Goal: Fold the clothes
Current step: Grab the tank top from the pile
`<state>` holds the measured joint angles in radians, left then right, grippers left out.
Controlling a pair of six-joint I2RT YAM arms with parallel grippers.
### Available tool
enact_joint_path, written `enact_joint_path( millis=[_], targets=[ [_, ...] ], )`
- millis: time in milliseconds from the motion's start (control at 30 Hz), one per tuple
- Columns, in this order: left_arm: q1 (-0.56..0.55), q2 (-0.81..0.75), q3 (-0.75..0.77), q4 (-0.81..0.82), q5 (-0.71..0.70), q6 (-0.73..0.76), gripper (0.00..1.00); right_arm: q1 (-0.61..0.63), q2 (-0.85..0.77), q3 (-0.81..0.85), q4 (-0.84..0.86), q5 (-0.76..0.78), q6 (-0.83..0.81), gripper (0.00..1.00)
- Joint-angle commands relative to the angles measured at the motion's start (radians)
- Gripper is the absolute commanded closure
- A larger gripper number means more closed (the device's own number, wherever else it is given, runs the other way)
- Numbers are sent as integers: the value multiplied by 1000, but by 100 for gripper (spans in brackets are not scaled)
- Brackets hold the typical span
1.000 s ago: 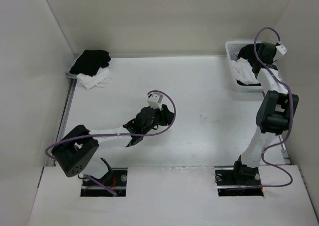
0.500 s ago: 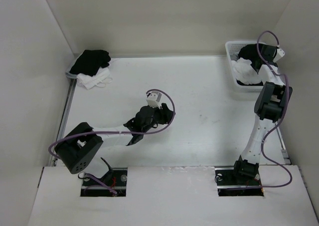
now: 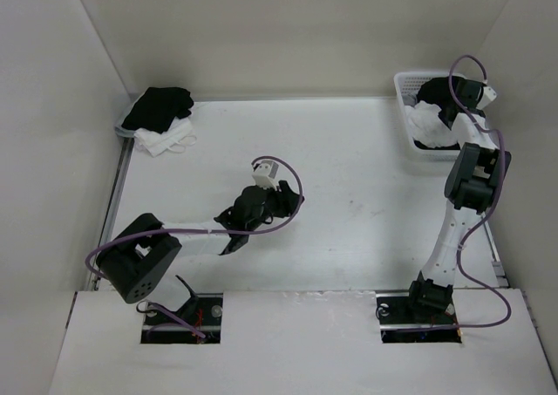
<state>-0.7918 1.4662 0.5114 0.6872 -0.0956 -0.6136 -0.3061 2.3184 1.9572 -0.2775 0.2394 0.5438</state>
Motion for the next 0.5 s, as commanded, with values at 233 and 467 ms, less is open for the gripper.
enact_joint_path(
  millis=[233,467],
  targets=[
    [19,-4,-17,72,13,-20,54,25,-150,-122,151,-3,36,100],
    [33,0,-22,94,36,-57,54,150,-618,-417,376,-20,50,100]
  ],
)
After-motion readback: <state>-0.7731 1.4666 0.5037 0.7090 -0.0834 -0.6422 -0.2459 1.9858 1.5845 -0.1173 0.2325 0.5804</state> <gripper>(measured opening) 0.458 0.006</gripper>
